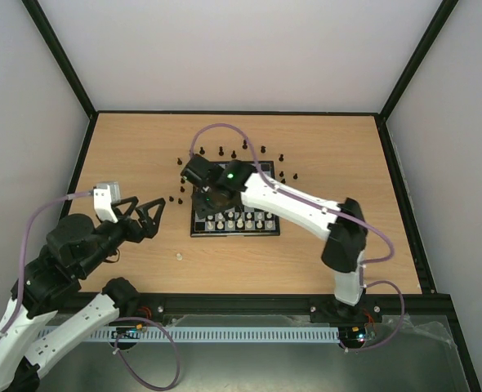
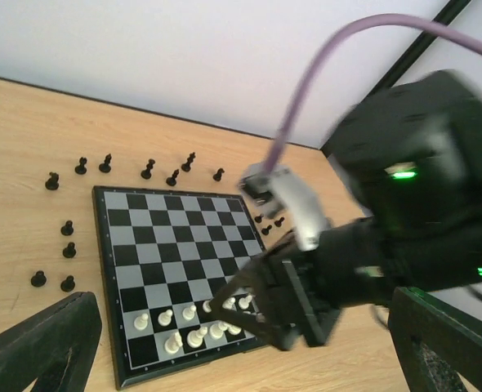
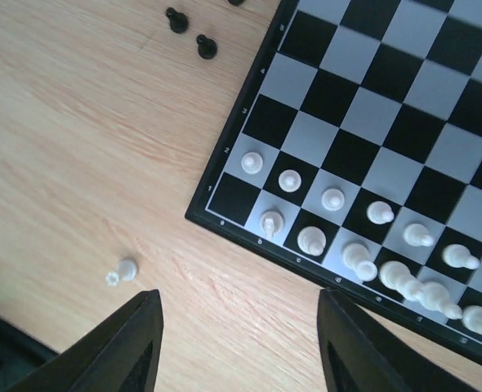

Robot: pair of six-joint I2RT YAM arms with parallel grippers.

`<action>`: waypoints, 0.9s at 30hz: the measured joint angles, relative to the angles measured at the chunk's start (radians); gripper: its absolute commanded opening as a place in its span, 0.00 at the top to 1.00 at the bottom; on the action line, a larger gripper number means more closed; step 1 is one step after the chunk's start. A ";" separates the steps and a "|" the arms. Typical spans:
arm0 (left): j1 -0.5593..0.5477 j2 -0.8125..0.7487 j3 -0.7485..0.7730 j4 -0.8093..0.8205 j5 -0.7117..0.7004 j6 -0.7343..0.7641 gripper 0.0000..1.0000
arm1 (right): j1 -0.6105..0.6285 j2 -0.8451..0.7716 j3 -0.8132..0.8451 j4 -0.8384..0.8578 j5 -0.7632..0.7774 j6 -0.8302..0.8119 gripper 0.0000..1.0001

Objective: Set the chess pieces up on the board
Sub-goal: Place the chess piece on the chessboard, then pick up the chess piece at the center of the board.

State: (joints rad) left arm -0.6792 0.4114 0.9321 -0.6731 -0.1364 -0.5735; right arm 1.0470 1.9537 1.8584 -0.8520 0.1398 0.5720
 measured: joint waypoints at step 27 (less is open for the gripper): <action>0.000 0.402 -0.247 -0.268 0.092 -0.219 0.01 | -0.148 -0.621 -0.813 0.389 -0.091 -0.076 0.20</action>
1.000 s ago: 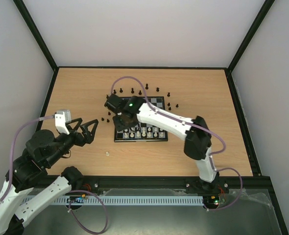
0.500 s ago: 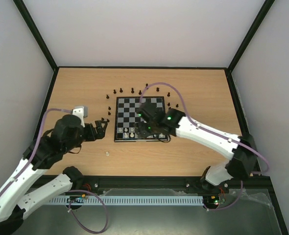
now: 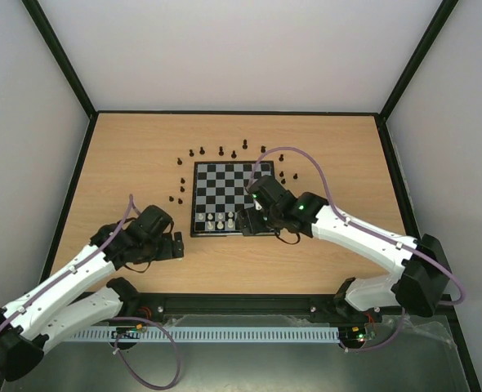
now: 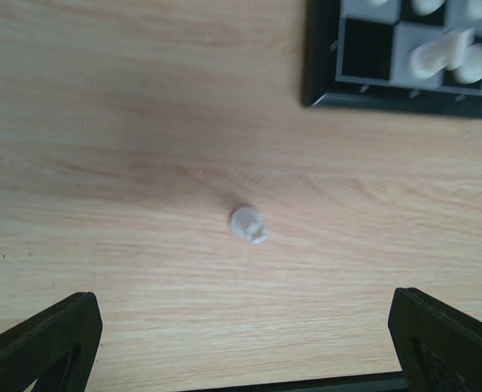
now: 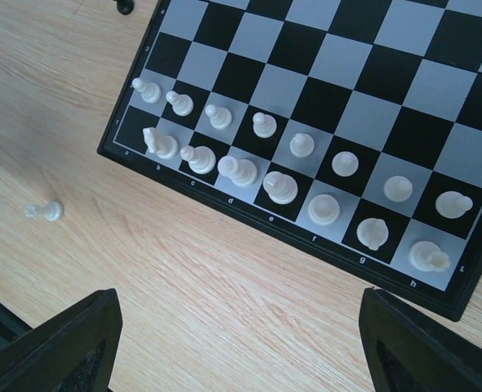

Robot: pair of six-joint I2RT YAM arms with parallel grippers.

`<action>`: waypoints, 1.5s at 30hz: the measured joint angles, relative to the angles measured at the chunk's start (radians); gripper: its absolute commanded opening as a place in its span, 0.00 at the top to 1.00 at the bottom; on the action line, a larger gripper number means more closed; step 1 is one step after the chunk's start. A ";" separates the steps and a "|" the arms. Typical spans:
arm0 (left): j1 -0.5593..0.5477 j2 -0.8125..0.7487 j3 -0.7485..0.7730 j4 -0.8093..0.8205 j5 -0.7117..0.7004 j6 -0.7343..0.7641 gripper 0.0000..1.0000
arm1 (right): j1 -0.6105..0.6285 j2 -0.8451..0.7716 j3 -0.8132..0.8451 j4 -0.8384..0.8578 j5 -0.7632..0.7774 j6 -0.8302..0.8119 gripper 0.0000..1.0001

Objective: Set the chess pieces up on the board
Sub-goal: Pick up the chess piece at the center of the board.

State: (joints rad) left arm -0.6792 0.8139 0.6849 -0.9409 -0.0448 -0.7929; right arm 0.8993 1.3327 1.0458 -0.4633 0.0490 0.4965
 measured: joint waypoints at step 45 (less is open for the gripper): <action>-0.056 0.414 -0.077 0.232 0.016 -0.035 0.95 | -0.035 -0.084 -0.108 0.080 -0.097 -0.044 0.25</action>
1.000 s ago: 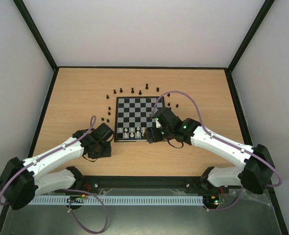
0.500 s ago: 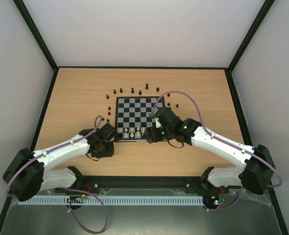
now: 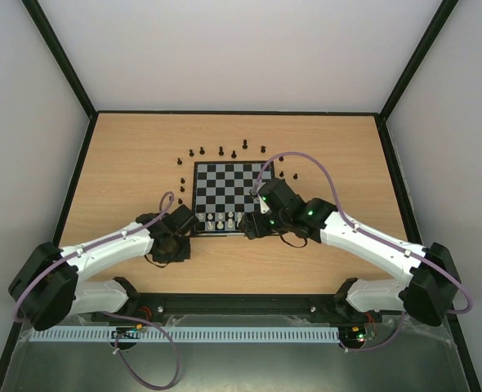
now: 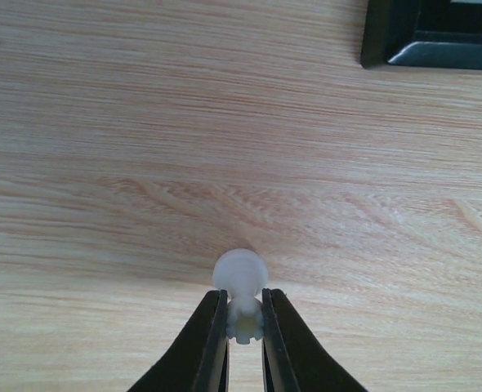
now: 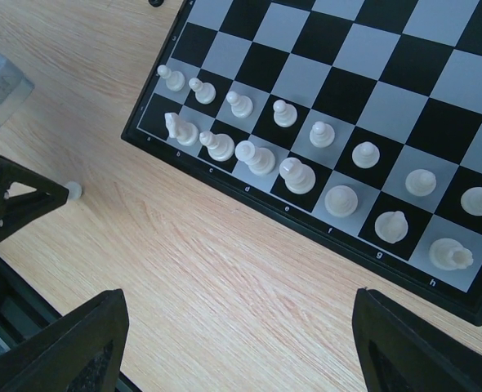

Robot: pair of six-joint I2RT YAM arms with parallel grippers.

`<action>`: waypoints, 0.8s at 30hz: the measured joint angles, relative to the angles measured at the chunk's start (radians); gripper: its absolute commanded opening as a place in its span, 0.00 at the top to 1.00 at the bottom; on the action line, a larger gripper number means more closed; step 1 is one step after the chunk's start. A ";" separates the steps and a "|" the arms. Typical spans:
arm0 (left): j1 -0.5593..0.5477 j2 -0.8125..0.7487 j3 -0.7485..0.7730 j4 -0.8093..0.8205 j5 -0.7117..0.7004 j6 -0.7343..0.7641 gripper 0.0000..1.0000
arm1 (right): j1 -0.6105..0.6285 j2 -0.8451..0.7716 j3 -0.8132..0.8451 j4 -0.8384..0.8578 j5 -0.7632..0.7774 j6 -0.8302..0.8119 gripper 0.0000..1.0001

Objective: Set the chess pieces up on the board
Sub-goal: Pick up the chess piece at the center of the board, then place the chess piece on the chessboard.

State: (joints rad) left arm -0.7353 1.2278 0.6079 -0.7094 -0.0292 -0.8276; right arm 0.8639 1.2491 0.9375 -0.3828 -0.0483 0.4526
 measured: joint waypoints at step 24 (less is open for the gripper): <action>0.029 0.339 0.425 -0.087 -0.106 0.213 0.92 | 0.000 -0.020 0.000 -0.003 0.025 0.000 0.25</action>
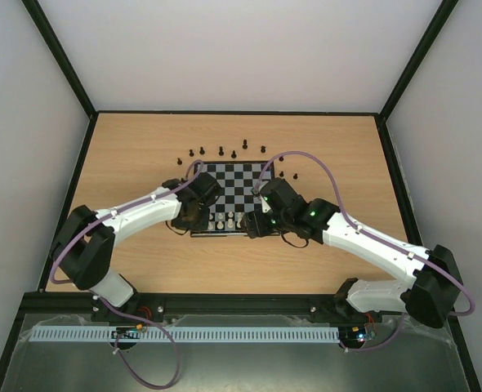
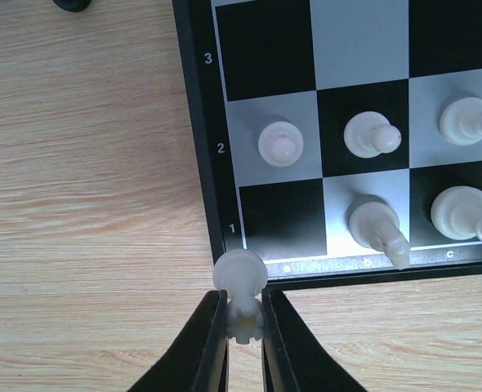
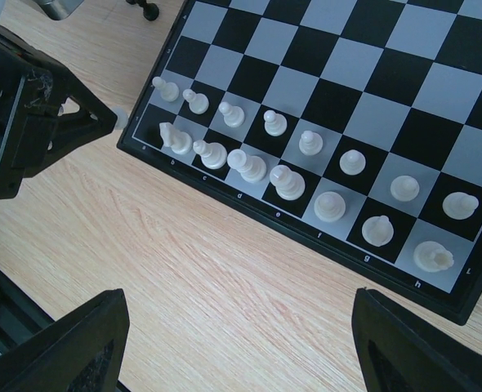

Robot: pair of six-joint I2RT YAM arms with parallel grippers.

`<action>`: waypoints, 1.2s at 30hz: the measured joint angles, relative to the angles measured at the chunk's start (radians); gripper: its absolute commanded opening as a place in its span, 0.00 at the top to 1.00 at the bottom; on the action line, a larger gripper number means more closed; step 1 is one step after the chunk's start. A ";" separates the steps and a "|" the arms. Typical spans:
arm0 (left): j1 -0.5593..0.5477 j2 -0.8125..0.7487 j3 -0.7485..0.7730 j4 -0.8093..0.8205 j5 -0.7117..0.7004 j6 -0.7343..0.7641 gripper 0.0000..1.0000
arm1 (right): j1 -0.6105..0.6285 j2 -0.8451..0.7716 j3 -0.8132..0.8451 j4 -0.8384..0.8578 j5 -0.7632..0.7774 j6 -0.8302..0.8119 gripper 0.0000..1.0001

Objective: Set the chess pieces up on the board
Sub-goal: Place the chess piece on the chessboard.

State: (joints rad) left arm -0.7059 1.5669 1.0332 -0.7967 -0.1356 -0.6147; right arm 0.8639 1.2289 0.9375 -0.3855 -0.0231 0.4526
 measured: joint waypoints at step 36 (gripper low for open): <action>0.004 0.090 0.015 0.059 0.039 0.044 0.90 | 0.000 0.000 0.000 -0.002 0.002 0.000 0.25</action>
State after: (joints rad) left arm -0.7017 1.6569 1.0485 -0.7376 -0.0967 -0.5709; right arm 0.8639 1.2293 0.9371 -0.3874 -0.0208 0.4526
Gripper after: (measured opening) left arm 0.118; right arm 0.754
